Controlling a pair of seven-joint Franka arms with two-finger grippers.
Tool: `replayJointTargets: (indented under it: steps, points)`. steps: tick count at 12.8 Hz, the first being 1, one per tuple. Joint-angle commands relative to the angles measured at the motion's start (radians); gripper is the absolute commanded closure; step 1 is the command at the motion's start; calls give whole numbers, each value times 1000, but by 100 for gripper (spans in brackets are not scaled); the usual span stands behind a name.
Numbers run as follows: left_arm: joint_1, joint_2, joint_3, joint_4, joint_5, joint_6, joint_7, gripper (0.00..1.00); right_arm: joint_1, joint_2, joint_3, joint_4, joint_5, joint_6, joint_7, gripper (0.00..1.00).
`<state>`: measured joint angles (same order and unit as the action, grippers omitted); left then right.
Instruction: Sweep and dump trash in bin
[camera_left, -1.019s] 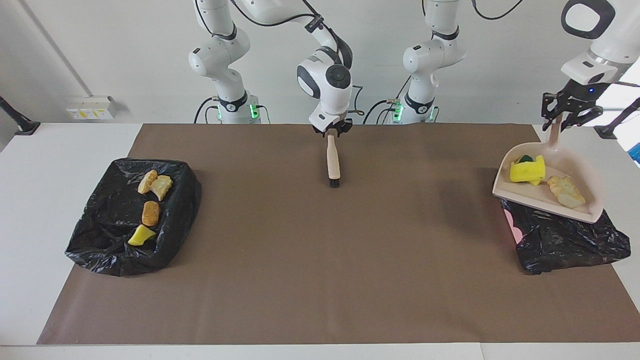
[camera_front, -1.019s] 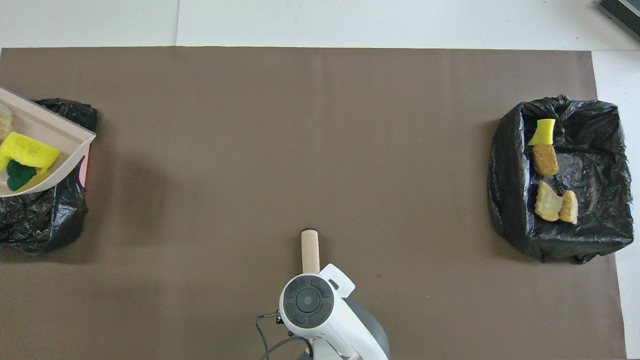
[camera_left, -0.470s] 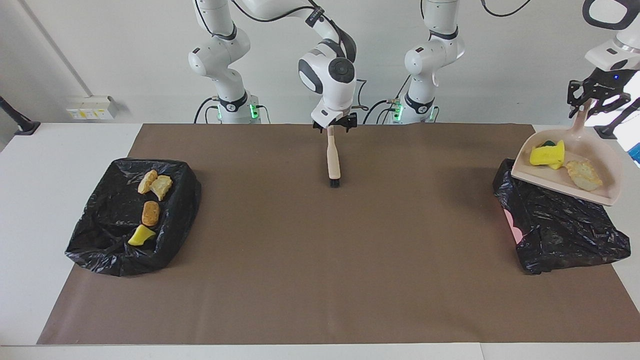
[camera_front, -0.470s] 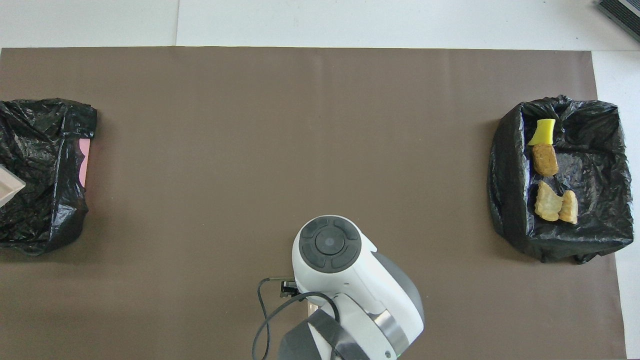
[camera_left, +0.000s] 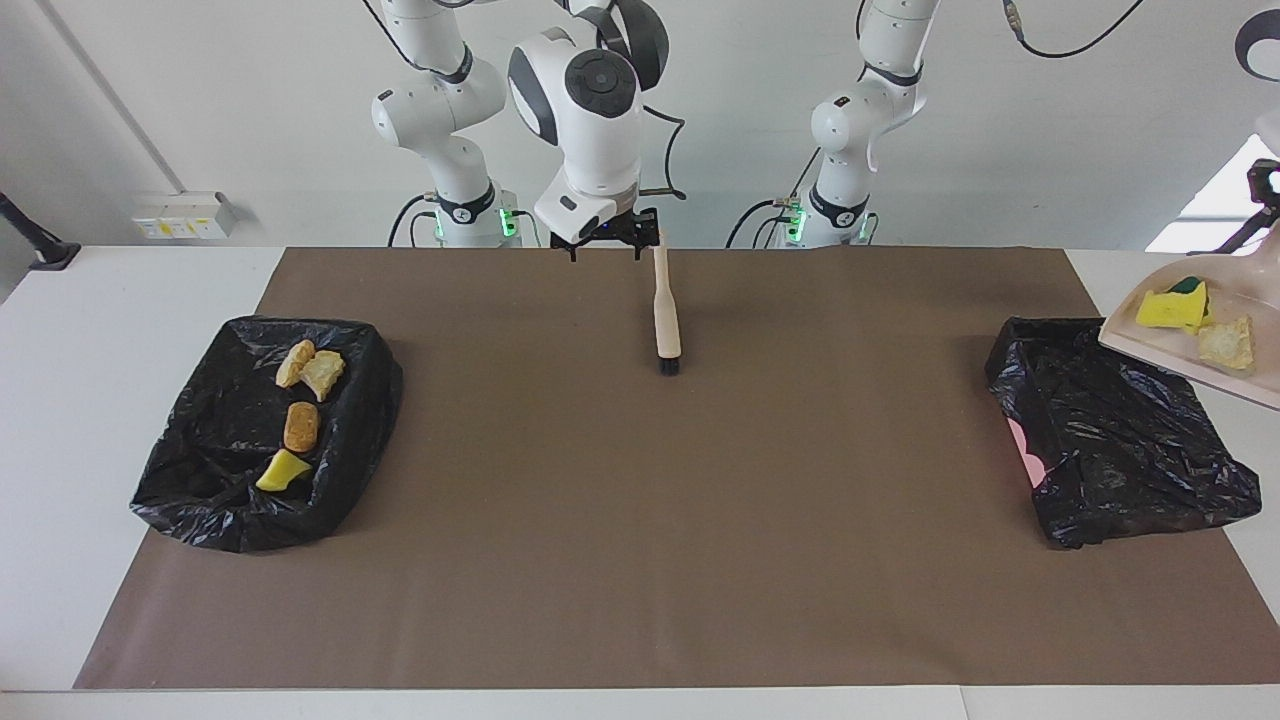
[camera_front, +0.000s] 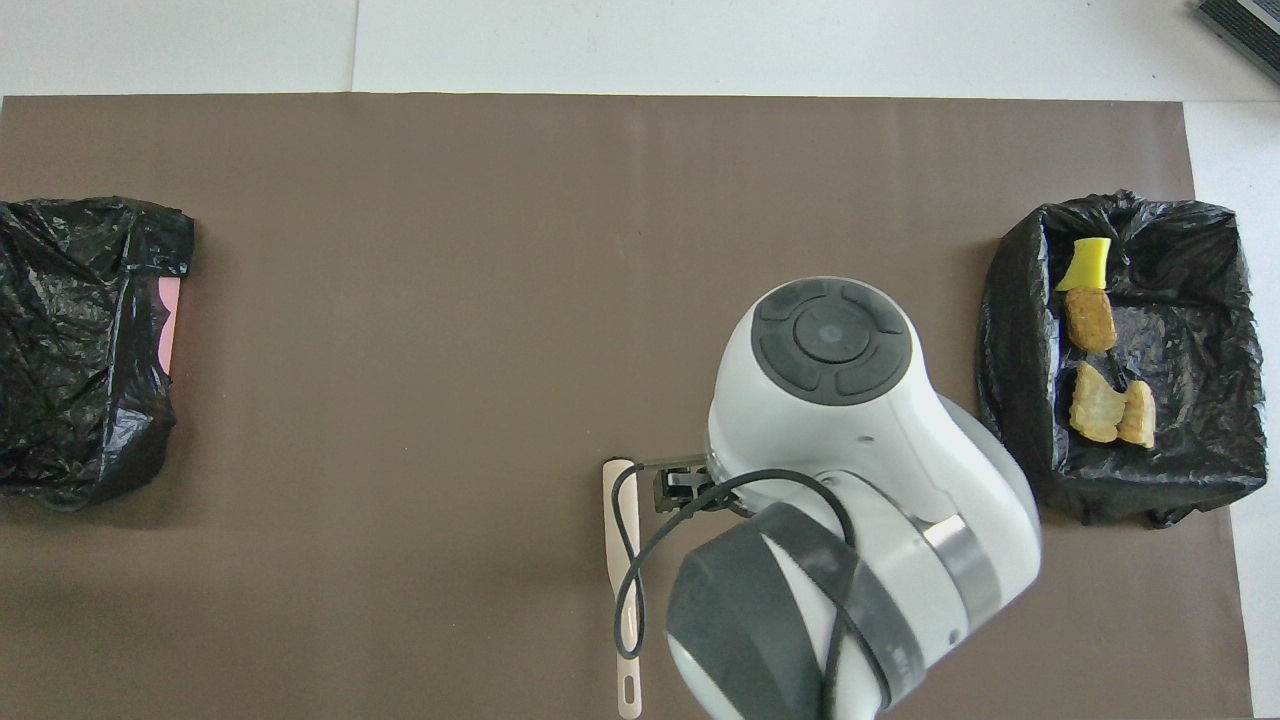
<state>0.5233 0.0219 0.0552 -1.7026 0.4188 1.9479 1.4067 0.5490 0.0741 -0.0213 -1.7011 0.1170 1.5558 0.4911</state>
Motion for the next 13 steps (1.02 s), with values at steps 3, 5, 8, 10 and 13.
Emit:
replayJointTargets:
  steps: [3,5,8,10,13]
  points:
    - [-100,78,6,46,193,39,9,100,-180,-28,4,90,-26,-51,-254,0]
    - [-137,81,6,37,273,46,11,100,-237,-30,3,129,-81,-82,-336,0]
    - [-169,81,6,32,368,48,9,100,-346,-30,3,187,-117,-102,-426,0]
    - [-221,79,5,21,478,46,9,100,-391,-28,6,190,-161,-99,-456,0]
    - [-278,81,5,18,580,34,-2,100,-423,-25,0,195,-246,-83,-512,0]
